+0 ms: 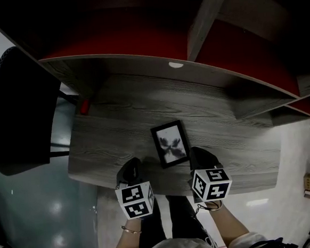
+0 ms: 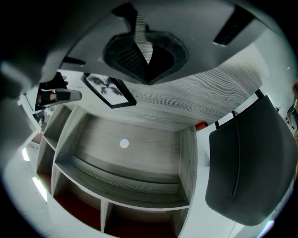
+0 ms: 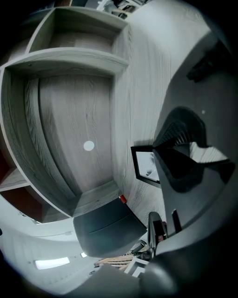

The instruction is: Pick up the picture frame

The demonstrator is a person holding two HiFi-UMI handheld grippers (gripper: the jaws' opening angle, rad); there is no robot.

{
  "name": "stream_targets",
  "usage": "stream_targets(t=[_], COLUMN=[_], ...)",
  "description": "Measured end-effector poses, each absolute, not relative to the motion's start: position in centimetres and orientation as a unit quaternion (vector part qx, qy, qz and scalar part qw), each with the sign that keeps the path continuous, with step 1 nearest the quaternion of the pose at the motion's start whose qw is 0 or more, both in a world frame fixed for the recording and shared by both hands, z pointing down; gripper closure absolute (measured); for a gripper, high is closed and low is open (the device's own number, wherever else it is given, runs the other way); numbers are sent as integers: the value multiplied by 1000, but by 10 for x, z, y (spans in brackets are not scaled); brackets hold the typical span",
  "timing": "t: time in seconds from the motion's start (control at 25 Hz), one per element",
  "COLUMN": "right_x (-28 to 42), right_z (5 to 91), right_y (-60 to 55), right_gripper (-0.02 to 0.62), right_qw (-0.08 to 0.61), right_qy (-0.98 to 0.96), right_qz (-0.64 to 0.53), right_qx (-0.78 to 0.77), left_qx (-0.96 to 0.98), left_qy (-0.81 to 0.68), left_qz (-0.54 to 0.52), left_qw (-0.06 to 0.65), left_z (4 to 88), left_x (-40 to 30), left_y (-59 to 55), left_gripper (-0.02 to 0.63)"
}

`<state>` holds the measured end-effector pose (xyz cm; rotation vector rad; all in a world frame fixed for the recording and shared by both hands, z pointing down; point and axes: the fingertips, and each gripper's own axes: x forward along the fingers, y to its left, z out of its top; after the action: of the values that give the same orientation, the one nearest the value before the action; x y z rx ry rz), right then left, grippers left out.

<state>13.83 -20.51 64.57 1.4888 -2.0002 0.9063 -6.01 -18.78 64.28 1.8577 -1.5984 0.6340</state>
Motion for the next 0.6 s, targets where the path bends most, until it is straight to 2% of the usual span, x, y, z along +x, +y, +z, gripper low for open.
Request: stream_targets(t=[0.52,0.6], right_x=[127,127], right_z=[660,661], right_y=[-207,-207], right_gripper=[555,486], right_qw=[234,237], right_qy=[-748,-750], right_qz=[354,356], right_qx=[511,505], left_qx=[689,685], left_qy=[-614,-617], left_qz=[235,234], left_qw=[304,307], left_z=[653,655], left_x=[-67,-69], left_y=[-177,-176], left_gripper=[601,601])
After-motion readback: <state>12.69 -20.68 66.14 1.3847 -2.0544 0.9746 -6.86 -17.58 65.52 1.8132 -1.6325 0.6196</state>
